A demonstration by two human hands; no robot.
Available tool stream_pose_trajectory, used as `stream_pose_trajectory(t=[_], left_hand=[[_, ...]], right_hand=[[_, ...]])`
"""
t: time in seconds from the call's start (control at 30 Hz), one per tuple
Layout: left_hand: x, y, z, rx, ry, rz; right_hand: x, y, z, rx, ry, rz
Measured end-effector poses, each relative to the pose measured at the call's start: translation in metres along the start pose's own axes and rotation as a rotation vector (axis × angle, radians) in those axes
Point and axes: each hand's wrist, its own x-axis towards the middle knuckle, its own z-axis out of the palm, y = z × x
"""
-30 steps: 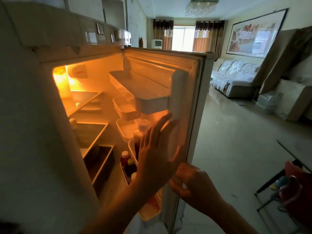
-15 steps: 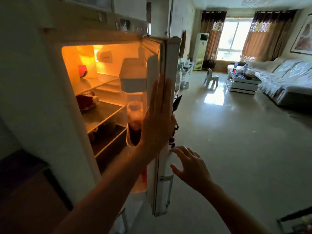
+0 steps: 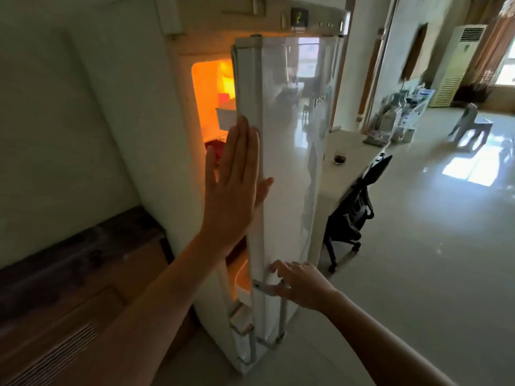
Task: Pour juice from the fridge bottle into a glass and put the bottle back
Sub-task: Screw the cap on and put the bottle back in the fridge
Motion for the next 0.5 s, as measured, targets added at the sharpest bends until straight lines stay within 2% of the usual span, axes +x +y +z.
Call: stream_pose_trajectory(t=[0.13,0.27,0.5], left_hand=[[-0.006,-0.027,0.014,0.062,0.001,-0.014],[-0.005,-0.057,0.027,0.165,-0.009,-0.053],[-0.005,-0.087,0.047,0.223,0.022,-0.068]], right_hand=[[0.04,-0.012,0.002,0.008,-0.1,-0.094],[0.075,-0.019,0.01,-0.131,-0.093,-0.229],[0.119,-0.027,0.017,-0.175,-0.097,-0.347]])
